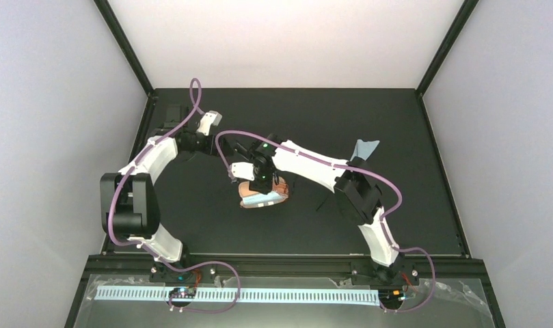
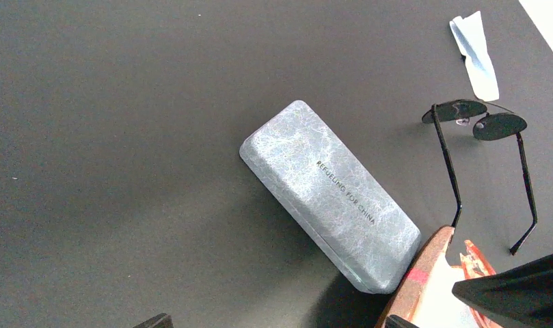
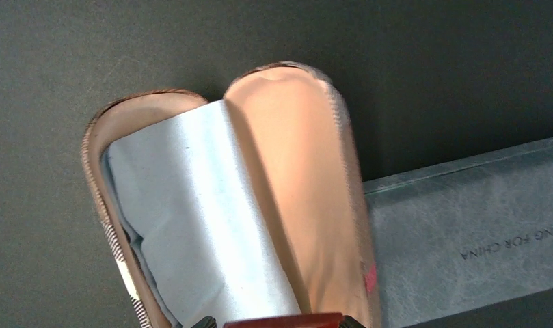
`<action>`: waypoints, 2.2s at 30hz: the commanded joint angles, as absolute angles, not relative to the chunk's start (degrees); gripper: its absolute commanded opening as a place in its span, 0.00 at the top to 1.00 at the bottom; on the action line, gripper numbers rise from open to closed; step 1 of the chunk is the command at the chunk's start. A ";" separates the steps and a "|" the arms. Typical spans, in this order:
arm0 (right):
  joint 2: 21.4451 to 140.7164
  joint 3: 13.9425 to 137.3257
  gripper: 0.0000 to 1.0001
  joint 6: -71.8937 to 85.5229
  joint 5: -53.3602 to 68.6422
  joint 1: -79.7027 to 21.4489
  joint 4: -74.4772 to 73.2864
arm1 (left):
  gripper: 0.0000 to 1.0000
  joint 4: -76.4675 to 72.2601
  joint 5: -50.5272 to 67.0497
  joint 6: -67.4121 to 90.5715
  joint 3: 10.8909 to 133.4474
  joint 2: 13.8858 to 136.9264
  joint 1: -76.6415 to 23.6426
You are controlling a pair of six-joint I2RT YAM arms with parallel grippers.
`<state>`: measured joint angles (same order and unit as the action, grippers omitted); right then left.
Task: Organize the sunglasses
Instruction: Place the sunglasses in the sunglasses case.
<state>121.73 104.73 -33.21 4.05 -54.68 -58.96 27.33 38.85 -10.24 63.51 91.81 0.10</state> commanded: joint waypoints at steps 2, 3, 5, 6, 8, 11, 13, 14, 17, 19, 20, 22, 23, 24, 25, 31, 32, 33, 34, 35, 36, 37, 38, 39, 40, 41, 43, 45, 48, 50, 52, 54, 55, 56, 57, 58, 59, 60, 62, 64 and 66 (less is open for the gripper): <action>122.70 106.31 0.80 -33.32 2.98 -56.10 -60.83 | 0.19 26.59 40.03 -10.20 63.71 90.26 0.78; 122.92 106.45 0.80 -33.18 2.92 -56.28 -61.02 | 0.19 26.55 40.07 -10.20 63.68 90.34 0.78; 123.25 106.94 0.80 -33.14 2.90 -56.54 -61.42 | 0.19 26.53 40.11 -10.28 63.64 90.43 0.73; 123.57 107.31 0.80 -33.06 2.94 -56.64 -61.82 | 0.19 26.46 40.18 -10.28 63.63 90.44 0.72; 124.33 108.39 0.80 -32.73 2.95 -56.91 -62.62 | 0.19 26.46 40.20 -10.28 63.56 90.44 0.73; 125.03 109.21 0.80 -32.19 3.23 -57.30 -63.71 | 0.19 26.47 40.12 -10.43 63.38 90.35 0.77; 125.30 109.48 0.80 -31.92 3.19 -57.71 -64.18 | 0.19 26.43 40.04 -10.45 63.28 90.19 0.78; 125.47 109.67 0.80 -31.83 3.05 -57.86 -64.36 | 0.19 26.33 40.07 -10.46 63.28 90.18 0.75; 126.34 110.87 0.80 -31.64 2.39 -57.92 -65.37 | 0.19 26.20 39.98 -10.38 63.20 90.22 0.71; 127.50 112.49 0.80 -31.51 1.92 -57.92 -67.00 | 0.19 26.19 39.99 -10.37 63.19 90.27 0.75; 128.02 113.42 0.80 -31.40 1.86 -57.92 -67.79 | 0.19 26.19 39.96 -10.45 63.12 90.26 0.73; 129.11 115.10 0.80 -31.09 1.98 -57.92 -69.28 | 0.19 26.27 39.81 -10.52 63.02 90.14 0.75; 129.57 115.75 0.80 -30.82 2.02 -57.88 -69.87 | 0.19 26.20 39.72 -10.54 63.02 90.05 0.76; 129.97 116.17 0.80 -30.49 2.21 -57.91 -70.39 | 0.19 26.19 39.55 -10.62 62.94 89.94 0.73; 130.30 116.41 0.80 -30.20 2.51 -57.92 -70.76 | 0.19 26.17 39.54 -10.63 62.89 89.84 0.76; 130.53 115.61 0.80 -28.21 4.20 -57.92 -71.54 | 0.19 25.68 39.37 -10.56 62.66 89.77 0.76; 130.45 115.46 0.80 -27.87 4.52 -57.96 -71.59 | 0.19 25.67 39.42 -10.48 62.66 89.84 0.74; 130.35 115.22 0.80 -27.43 5.08 -57.95 -71.48 | 0.19 25.76 39.40 -10.44 62.67 89.90 0.71; 130.27 114.98 0.80 -27.16 5.36 -57.97 -71.39 | 0.19 25.70 39.47 -10.41 62.67 89.90 0.73; 130.18 114.66 0.80 -26.91 5.49 -58.00 -71.18 | 0.19 25.60 39.52 -10.43 62.60 89.95 0.73; 130.17 114.35 0.80 -26.59 5.53 -58.01 -70.91 | 0.19 25.57 39.55 -10.48 62.51 89.99 0.72; 130.12 114.08 0.80 -26.32 5.46 -58.01 -70.66 | 0.19 25.60 39.62 -10.54 62.48 89.96 0.74; 130.08 113.86 0.80 -26.06 5.47 -58.08 -70.49 | 0.19 25.55 39.79 -10.60 62.43 89.99 0.73; 130.08 113.70 0.79 -25.69 5.45 -58.09 -70.22 | 0.20 25.64 40.24 -10.82 62.29 90.08 0.72; 130.12 113.54 0.79 -25.35 5.53 -58.06 -70.04 | 0.20 25.77 40.94 -11.21 62.19 90.09 0.72; 130.06 113.36 0.80 -25.04 5.61 -58.09 -69.86 | 0.22 25.94 41.77 -11.84 62.15 90.09 0.66; 129.61 112.63 0.79 -24.42 5.56 -58.18 -69.10 | 0.25 26.92 43.28 -13.54 62.28 90.14 0.62; 128.60 111.06 0.79 -23.75 4.96 -58.26 -67.65 | 0.29 28.85 45.09 -16.03 62.69 90.37 0.62; 126.11 106.97 0.79 -23.28 4.08 -58.44 -64.47 | 0.33 31.95 49.15 -18.82 63.00 91.13 0.65; 124.19 103.72 0.79 -23.33 4.36 -58.44 -62.27 | 0.36 33.43 53.23 -19.23 63.30 92.47 0.64; 122.41 101.13 0.79 -23.52 4.49 -58.53 -60.13 | 0.41 34.41 56.78 -18.57 64.04 94.49 0.51; 121.05 99.59 0.79 -23.81 4.74 -58.62 -58.84 | 0.44 35.02 59.01 -17.94 65.27 96.48 0.23; 120.58 99.05 0.79 -23.94 4.87 -58.62 -58.37 | 0.46 35.13 59.54 -17.59 65.56 97.35 -0.11; 120.24 98.61 0.79 -24.05 5.10 -58.58 -58.06 | 0.47 35.09 59.79 -17.36 65.72 97.94 -0.62; 120.05 98.27 0.78 -24.16 5.24 -58.62 -57.93 | 0.47 34.88 59.58 -17.17 65.78 98.41 -1.29; 119.93 98.23 0.78 -24.11 5.35 -58.62 -57.99 | 0.48 34.62 59.28 -17.03 65.76 98.77 -1.97; 119.93 98.44 0.77 -24.12 5.44 -58.70 -58.11 | 0.48 34.22 59.17 -16.73 65.63 99.05 -2.89; 120.09 98.77 0.76 -23.98 5.63 -58.75 -58.44 | 0.48 33.59 59.27 -16.15 65.47 99.32 -3.29; 120.33 99.54 0.75 -23.75 6.34 -58.88 -58.81 | 0.48 32.41 59.33 -14.77 65.23 99.88 -3.81; 120.79 100.27 0.73 -23.44 6.90 -59.11 -59.12 | 0.48 31.39 58.70 -13.77 65.03 100.30 -3.95; 121.68 101.12 0.72 -23.05 6.97 -59.34 -59.65 | 0.48 30.02 57.72 -13.00 64.31 99.97 -4.00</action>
